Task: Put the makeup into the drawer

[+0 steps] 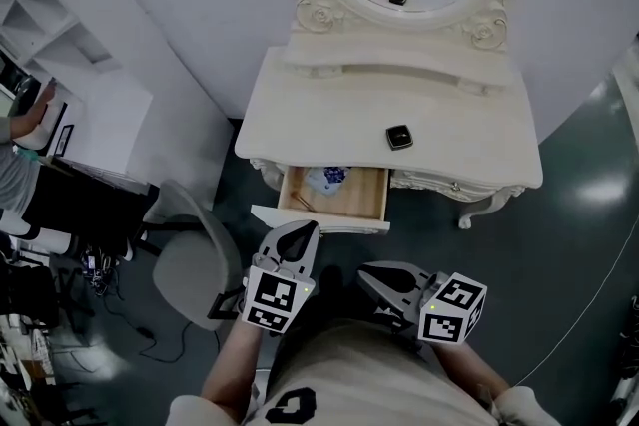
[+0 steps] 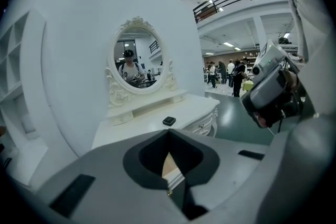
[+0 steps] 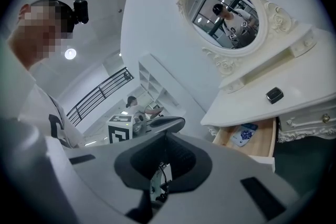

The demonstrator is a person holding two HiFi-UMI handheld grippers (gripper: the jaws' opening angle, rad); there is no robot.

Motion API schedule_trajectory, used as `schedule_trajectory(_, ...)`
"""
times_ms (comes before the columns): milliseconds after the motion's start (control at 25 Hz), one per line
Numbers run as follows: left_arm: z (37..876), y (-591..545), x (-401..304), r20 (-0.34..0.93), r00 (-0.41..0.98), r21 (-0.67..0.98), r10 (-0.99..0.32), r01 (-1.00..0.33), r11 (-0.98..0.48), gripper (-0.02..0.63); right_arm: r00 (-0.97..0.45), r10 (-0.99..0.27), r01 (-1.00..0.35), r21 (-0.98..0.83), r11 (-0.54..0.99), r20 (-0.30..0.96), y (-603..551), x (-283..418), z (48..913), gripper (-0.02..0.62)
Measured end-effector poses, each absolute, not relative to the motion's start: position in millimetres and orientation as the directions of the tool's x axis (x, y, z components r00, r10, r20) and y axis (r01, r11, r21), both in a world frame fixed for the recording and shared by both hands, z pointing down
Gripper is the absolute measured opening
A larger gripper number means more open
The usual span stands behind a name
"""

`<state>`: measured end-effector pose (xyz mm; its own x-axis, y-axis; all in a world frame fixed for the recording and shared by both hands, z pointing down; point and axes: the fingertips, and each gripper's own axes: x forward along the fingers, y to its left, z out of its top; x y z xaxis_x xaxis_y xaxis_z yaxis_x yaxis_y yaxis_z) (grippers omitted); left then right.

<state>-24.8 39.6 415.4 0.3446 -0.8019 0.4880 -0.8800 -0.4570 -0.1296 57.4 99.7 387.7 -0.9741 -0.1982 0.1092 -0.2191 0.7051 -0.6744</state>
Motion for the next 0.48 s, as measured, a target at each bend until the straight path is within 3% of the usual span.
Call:
schedule_trajectory(200, 407.0, 32.5, -27.0, 0.472, 0.378, -0.119, -0.796, -0.868, -0.483, 0.055, -0.959, -0.242, -0.274, -0.686, 0.674, 0.146, 86.2, 52.1, 394.9, 0.029)
schedule_trajectory(480, 388.2, 14.0, -55.8, 0.386, 0.459, 0.02, -0.8, -0.871, -0.491, 0.055, -0.953, -0.232, -0.302, -0.636, 0.71, 0.194, 75.5, 18.1, 392.1, 0.029)
